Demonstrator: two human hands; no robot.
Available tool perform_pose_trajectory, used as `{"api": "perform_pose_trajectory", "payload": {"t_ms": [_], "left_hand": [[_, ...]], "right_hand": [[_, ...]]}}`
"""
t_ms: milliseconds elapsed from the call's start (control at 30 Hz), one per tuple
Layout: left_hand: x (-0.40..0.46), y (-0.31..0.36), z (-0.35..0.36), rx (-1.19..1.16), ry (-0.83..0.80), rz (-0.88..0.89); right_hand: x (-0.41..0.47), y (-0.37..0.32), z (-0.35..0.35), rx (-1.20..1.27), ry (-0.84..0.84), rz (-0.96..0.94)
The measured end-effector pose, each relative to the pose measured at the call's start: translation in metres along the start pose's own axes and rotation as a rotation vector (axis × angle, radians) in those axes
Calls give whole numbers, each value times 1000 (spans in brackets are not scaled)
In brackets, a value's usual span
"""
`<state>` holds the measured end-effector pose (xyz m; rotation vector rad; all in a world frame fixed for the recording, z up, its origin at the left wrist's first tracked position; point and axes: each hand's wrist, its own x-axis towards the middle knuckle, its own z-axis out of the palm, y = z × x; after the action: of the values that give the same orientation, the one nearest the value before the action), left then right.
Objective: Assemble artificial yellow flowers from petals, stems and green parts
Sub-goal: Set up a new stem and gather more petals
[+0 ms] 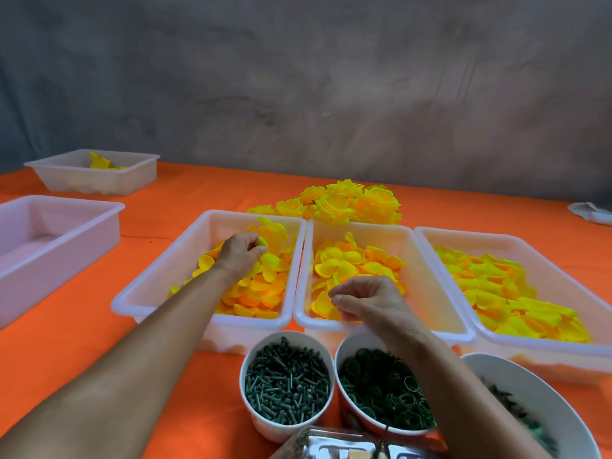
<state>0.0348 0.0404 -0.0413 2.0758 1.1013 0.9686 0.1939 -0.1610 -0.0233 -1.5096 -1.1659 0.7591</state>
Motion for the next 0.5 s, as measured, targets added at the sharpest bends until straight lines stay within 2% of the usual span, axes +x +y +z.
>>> {"api": "perform_pose_trajectory", "payload": {"t_ms": [200,267,367,433,500], "left_hand": [[-2,-1,1,-60,-12,-2],[-5,-1,1,-59,-47,4],[-6,-3,2,-26,-109,-13],[-7,-2,3,-15,-122,-15],[-8,1,5,-23,-147,-20]], "right_hand": [[-4,-2,0,32,1,-57],[-4,-4,-3,240,106,-53],[0,-4,-22,567,375,-28],[0,-1,-41,618,510,-21],[-2,4,-53,633,521,5]]}}
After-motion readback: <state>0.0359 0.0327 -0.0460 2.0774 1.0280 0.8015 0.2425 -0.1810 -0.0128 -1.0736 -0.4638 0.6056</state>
